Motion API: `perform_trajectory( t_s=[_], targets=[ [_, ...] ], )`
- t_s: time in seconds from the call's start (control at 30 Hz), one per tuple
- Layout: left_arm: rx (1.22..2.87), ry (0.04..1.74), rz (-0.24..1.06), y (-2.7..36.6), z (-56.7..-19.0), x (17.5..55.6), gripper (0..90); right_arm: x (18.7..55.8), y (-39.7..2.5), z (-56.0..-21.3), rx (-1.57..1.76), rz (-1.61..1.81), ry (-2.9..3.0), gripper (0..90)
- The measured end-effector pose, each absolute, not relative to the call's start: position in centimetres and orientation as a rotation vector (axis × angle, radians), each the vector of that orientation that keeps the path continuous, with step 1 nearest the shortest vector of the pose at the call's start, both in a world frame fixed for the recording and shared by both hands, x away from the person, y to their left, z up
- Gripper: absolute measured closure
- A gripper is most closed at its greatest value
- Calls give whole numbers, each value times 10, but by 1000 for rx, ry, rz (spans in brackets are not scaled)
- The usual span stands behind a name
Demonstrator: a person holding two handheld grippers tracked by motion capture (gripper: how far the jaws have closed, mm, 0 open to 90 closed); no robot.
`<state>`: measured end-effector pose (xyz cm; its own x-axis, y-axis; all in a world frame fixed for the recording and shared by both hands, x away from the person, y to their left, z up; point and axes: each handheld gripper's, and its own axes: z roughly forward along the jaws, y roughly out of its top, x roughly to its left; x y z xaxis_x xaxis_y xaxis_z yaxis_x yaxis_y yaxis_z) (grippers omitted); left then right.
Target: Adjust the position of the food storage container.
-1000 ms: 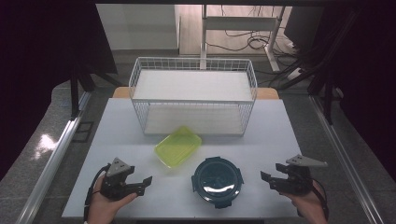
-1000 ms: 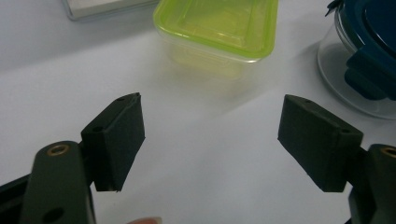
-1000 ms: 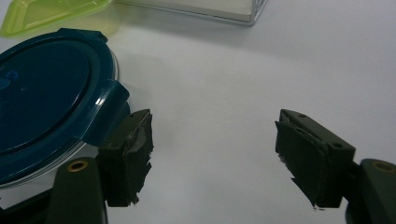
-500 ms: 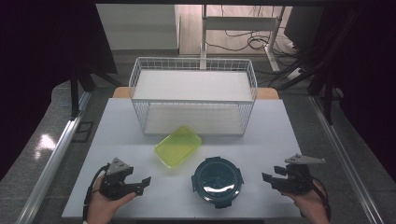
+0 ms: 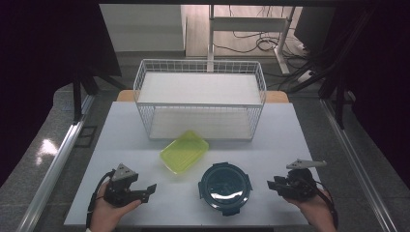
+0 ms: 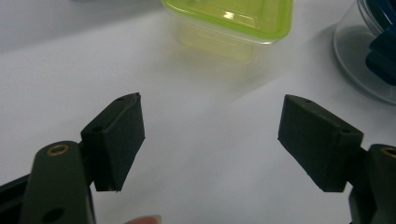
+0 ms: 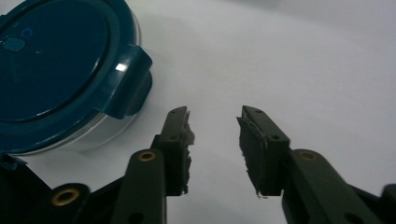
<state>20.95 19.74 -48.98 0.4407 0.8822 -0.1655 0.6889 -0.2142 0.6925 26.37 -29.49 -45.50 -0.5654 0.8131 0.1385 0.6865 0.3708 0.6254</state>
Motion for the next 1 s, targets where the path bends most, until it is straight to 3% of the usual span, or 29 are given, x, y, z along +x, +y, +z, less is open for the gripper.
perform_trajectory(
  t_s=[0.43,1.0],
  targets=[
    [2011,1333,308,193,-495,211,225,271,-265,-462,1318,894,2536,875],
    [2036,1338,285,188,-498,210,225,275,-233,-475,1245,756,2601,886]
  ],
)
